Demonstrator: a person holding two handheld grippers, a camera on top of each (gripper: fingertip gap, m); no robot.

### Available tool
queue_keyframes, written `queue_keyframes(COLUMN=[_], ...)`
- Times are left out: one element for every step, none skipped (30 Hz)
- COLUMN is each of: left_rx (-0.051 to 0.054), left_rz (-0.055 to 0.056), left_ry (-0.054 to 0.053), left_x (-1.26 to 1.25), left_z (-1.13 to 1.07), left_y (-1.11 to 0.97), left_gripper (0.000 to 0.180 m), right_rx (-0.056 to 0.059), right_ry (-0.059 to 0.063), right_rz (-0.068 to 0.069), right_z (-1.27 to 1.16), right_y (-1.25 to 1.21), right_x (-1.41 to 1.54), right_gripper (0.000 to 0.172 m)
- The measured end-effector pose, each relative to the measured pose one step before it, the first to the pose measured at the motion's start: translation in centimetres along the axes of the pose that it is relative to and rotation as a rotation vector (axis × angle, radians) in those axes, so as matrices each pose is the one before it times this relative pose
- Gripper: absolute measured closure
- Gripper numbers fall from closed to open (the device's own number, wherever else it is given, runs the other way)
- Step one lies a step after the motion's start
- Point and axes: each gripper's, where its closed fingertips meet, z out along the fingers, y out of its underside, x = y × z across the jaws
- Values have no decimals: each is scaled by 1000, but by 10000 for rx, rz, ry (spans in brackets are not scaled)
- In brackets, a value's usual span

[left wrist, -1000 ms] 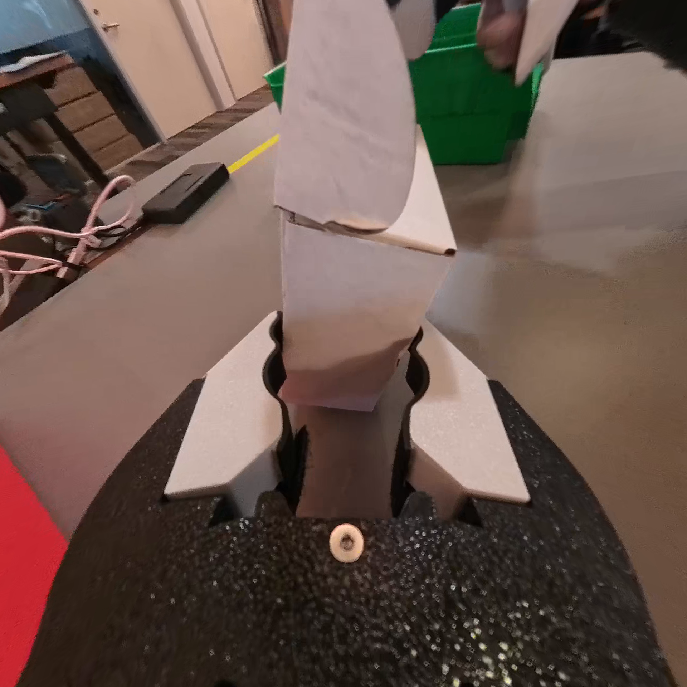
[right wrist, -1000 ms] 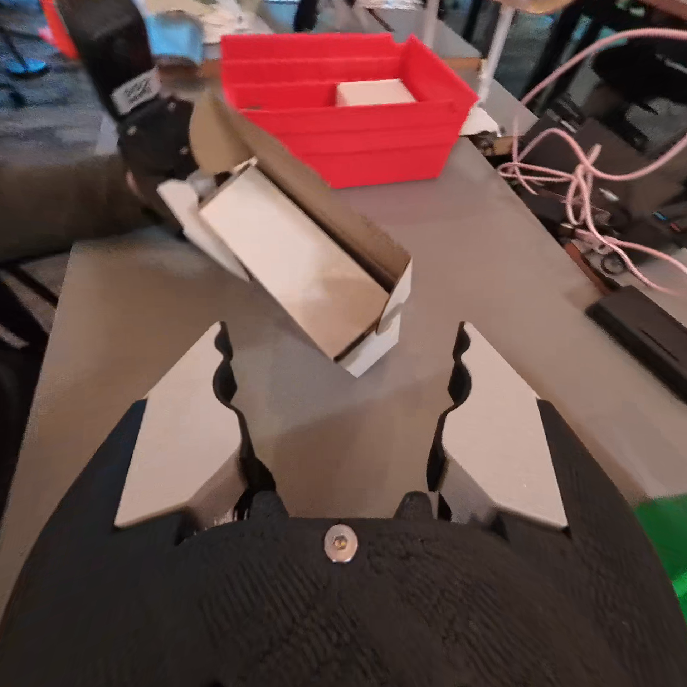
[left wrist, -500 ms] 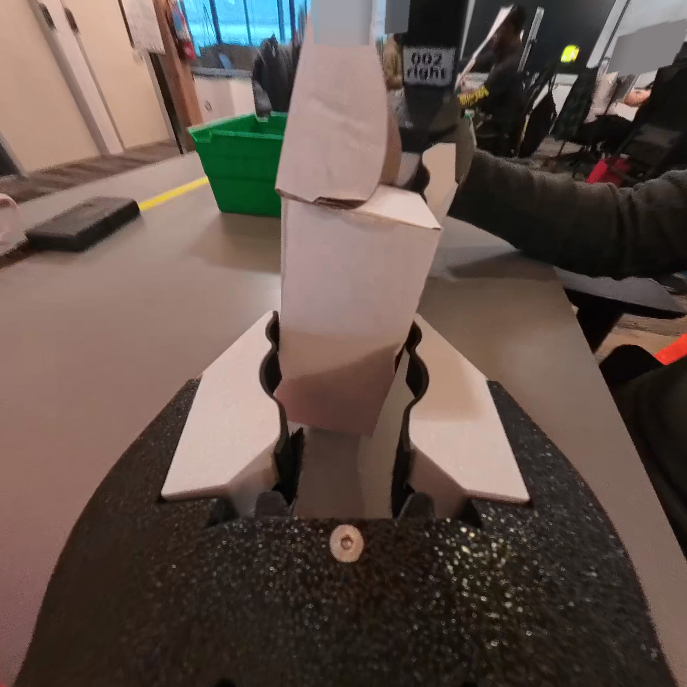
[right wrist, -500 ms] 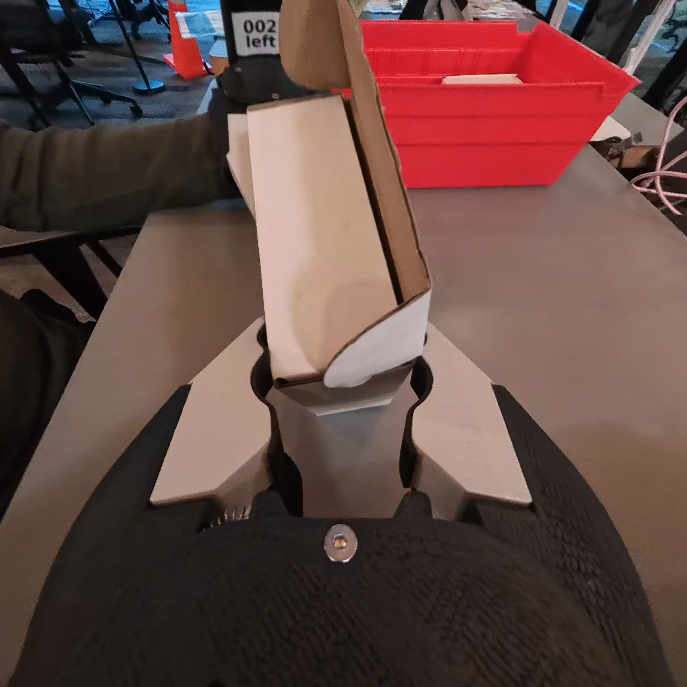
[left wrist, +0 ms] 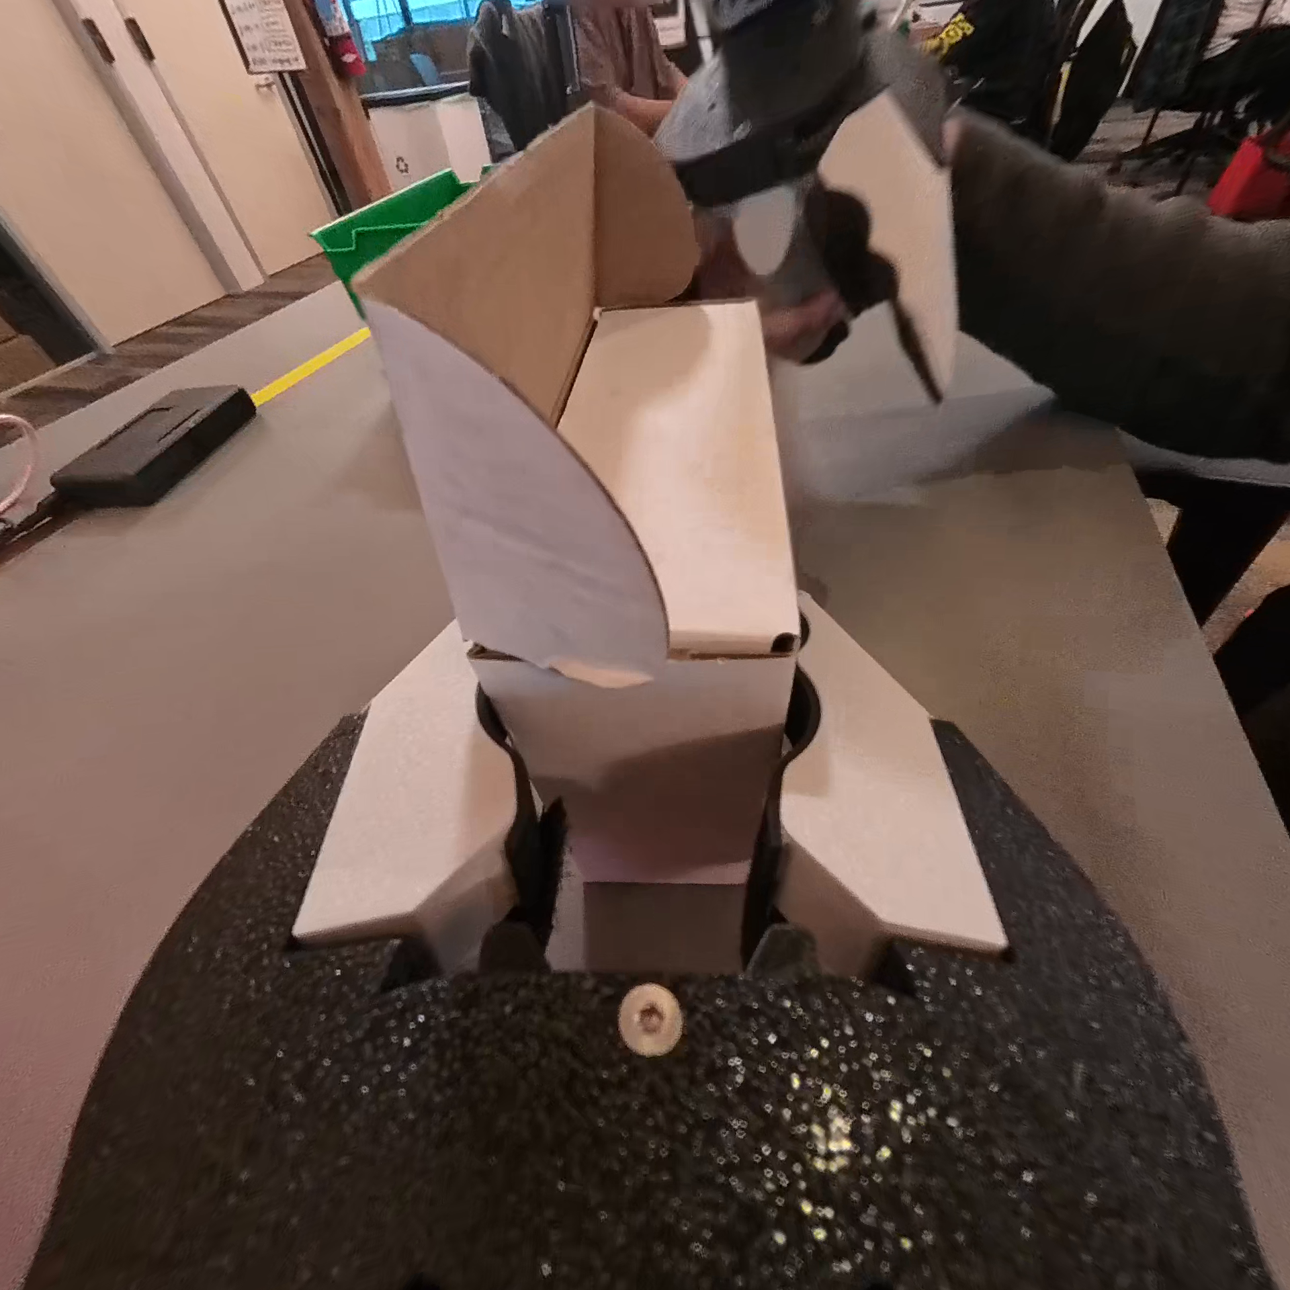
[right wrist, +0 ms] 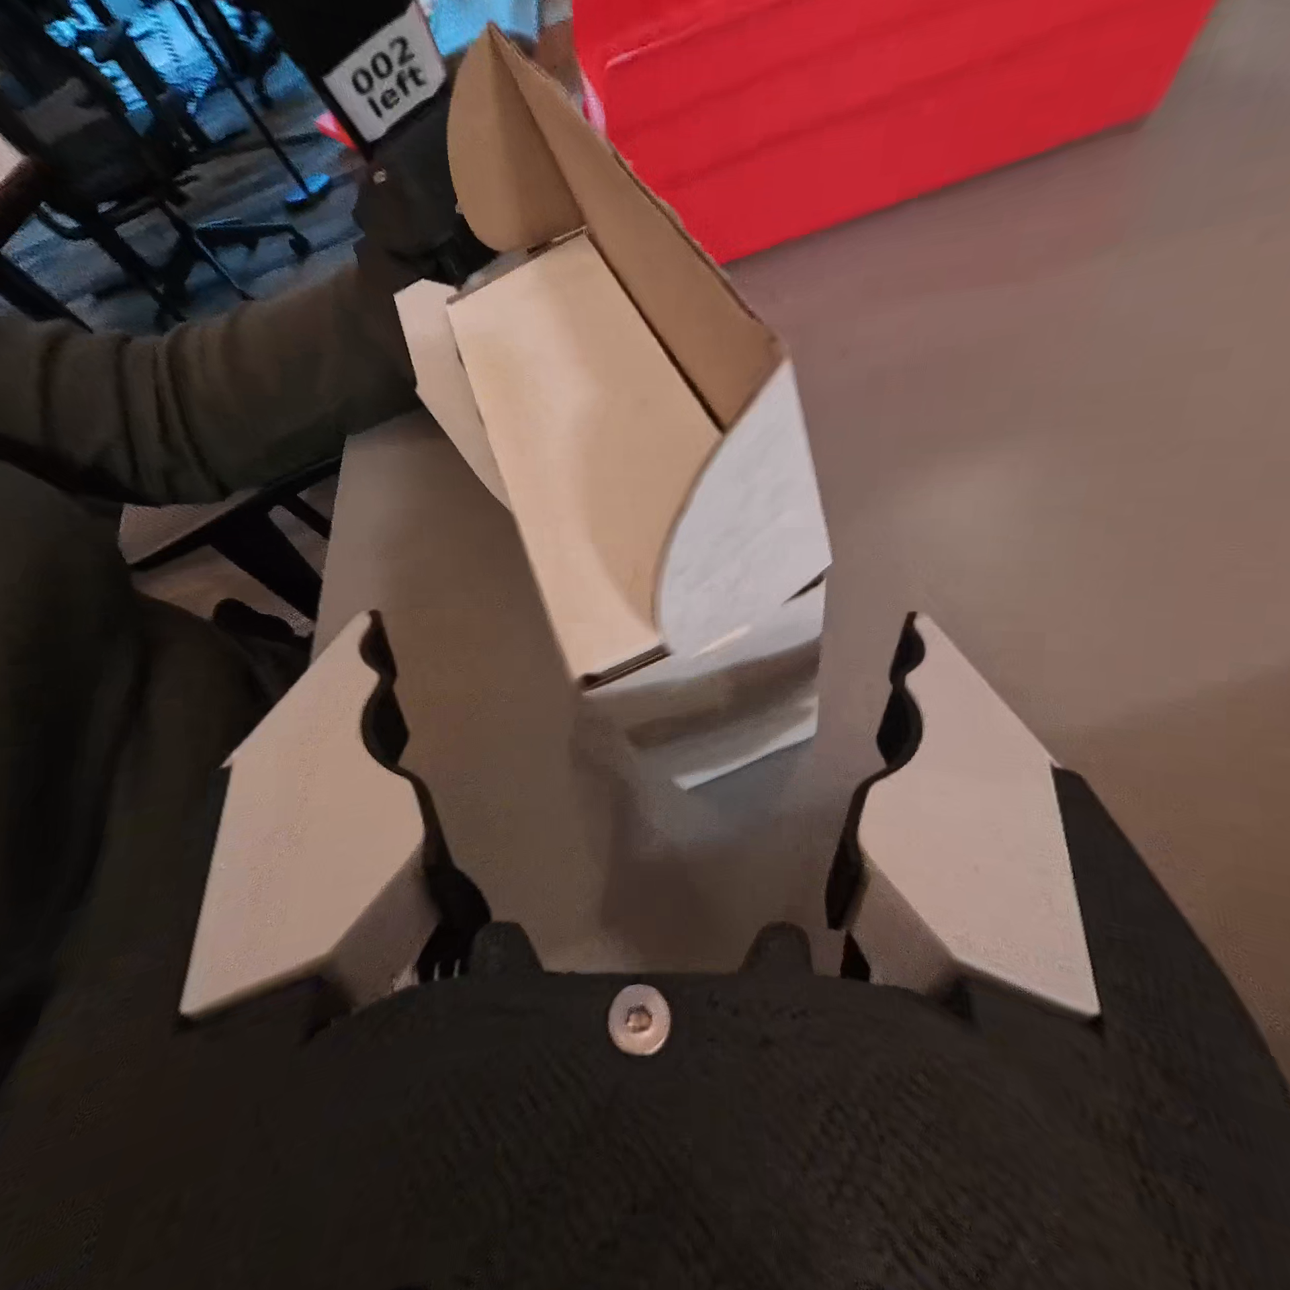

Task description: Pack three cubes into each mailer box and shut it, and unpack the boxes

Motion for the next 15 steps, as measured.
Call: queue_keyframes(left_rx=[-46,-57,-56,-83,-68,-76,-61,-58,-62,-63,-36,-50,-46,-35,-25], left_rz=[-37,-66,-79,-89,-33,-16,18,47,19,-41,-41,-16,-14,-20,-27], left_ry=[-126,-126,-116,-107,-107,-140,-139,-142,-158,-162,-140,-119,-101,-82,-54], left_x=[-103,-102,-75,-59,-38,-40,-5,6,-16,-63,-56,-50,-38,-33,-35], left_z=[48,59,62,67,55,66,78,86,84,108,113,92,67,37,2], left_y=[27,18,26,46,25,26,-3,-15,-10,2,-19,-5,-1,10,26], left_gripper=[106,106,106,106,106,107,107,107,107,107,107,107,107,107,107], right_rx=[-79,49,160,266,236,195,101,-4,-105,-90,-156,-240,-233,-196,-173], right_ry=[364,692,845,757,567,617,604,419,219,163,199,152,103,228,178], right_rz=[96,-44,5,121,177,302,357,298,138,-43,-83,-79,-41,-28,-79], right_z=[-706,-908,-1032,-986,-782,-583,-420,-286,-163,-103,-16,49,104,95,71], right_y=[-250,-560,-805,-997,-970,-868,-673,-427,-243,-229,-105,30,7,-49,-76], right_x=[-86,358,748,798,618,746,715,416,113,-8,52,-20,-94,99,42], right_gripper=[39,50,65,77,93,109,120,129,139,148,157,165,171,171,172])
